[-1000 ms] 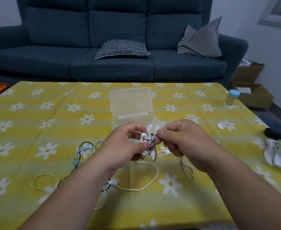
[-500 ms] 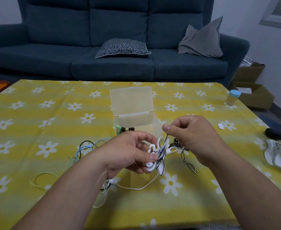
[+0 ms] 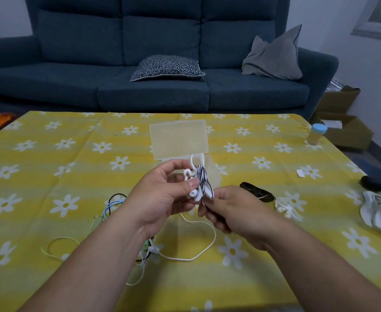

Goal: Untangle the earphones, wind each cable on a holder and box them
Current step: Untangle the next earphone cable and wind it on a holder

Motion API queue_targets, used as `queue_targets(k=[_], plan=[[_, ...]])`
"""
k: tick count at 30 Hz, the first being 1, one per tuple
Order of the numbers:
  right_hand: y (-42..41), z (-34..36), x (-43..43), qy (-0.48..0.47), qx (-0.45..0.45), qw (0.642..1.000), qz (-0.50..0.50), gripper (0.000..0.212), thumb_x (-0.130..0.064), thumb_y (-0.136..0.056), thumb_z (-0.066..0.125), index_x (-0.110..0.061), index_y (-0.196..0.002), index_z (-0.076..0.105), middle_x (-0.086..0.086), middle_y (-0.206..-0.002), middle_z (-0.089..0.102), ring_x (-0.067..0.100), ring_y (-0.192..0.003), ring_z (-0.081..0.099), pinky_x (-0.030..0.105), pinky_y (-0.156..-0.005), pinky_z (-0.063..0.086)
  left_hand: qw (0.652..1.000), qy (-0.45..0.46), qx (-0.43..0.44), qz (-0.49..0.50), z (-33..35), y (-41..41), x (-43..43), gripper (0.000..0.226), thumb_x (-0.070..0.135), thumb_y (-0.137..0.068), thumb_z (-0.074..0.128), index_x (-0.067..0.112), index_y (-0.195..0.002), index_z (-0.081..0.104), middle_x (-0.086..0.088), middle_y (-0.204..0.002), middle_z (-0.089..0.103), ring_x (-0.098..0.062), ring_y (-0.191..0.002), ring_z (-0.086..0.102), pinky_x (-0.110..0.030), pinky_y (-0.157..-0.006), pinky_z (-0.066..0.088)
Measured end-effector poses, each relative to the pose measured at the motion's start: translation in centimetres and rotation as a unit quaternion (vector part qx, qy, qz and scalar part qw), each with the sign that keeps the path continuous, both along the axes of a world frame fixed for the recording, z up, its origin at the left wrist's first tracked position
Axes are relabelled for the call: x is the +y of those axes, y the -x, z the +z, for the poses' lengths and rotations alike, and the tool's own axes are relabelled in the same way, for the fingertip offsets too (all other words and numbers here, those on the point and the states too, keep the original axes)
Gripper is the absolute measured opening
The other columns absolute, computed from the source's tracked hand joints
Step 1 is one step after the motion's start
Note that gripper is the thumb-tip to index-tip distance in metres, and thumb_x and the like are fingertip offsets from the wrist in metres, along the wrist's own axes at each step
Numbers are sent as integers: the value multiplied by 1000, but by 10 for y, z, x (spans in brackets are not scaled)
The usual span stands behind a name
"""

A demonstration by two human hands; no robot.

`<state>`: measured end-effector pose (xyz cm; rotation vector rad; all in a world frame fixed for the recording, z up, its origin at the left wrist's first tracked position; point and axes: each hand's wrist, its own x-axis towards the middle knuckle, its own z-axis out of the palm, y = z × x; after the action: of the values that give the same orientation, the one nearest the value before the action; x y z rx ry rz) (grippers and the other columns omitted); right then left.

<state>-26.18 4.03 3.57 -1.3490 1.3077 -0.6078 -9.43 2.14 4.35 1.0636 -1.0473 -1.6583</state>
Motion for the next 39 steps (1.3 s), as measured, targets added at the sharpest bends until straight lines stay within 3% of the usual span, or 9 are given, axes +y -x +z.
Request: queue_targets(k=[8,13,18,25,28,33,36,39], plan=[[4,18,6,15,-12,998,59,29,-16,-101,52,-3,-85,73,0,-54,44,12,-47,33,22,-47,26,993,46,-94,50,-9,-4,-5,24,-4,-84,69,15,-97,62,-3,-71,63,-18,-52,60,-26,-50,50],[11,27,0,65,-61,996,-1,30,-14,-98,55,-3,-76,71,-1,-49,37,13,-47,24,25,-45,18,988,76,-134,-9,-7,0,0,25,-11,-82,68,9,-98,63,-13,-88,62,-21,-55,57,-23,-50,47],[25,31,-6,111,-69,986,-102,26,-14,-93,64,-2,-70,66,-6,-43,36,11,-41,25,21,-43,23,977,82,-168,-101,-6,1,3,25,-7,-82,71,11,-99,66,-8,-90,64,-25,-62,61,-30,-58,50],[32,27,-9,156,2,976,-150,31,-27,-84,76,-6,-64,65,1,-49,33,14,-44,26,20,-43,29,973,66,-125,-183,0,0,6,27,0,-80,76,18,-98,67,-4,-85,63,-27,-65,61,-31,-60,50],[30,23,-10,132,-16,978,-158,33,-28,-86,74,-8,-64,62,1,-49,33,15,-45,26,22,-44,27,975,44,-65,-206,3,0,8,30,6,-73,77,21,-97,68,-8,-87,63,-26,-61,61,-28,-55,51],[10,8,-6,40,-76,993,-81,36,-26,-101,53,-10,-70,58,-5,-50,38,12,-47,23,23,-44,18,993,22,48,-110,6,3,8,35,1,-70,78,18,-98,65,-12,-82,64,-21,-56,62,-26,-50,53],[1,3,-2,6,-52,998,-31,36,-25,-104,48,-12,-74,64,-1,-56,42,12,-47,28,24,-45,19,998,17,56,2,5,3,2,35,8,-67,72,18,-99,63,-11,-79,64,-19,-56,62,-26,-50,54],[-1,4,3,-12,-42,999,18,34,-21,-105,45,-1,-91,69,1,-58,46,12,-45,32,24,-46,23,997,9,33,72,0,-2,-5,29,6,-74,71,19,-99,61,-9,-77,67,-16,-54,63,-27,-53,54]])
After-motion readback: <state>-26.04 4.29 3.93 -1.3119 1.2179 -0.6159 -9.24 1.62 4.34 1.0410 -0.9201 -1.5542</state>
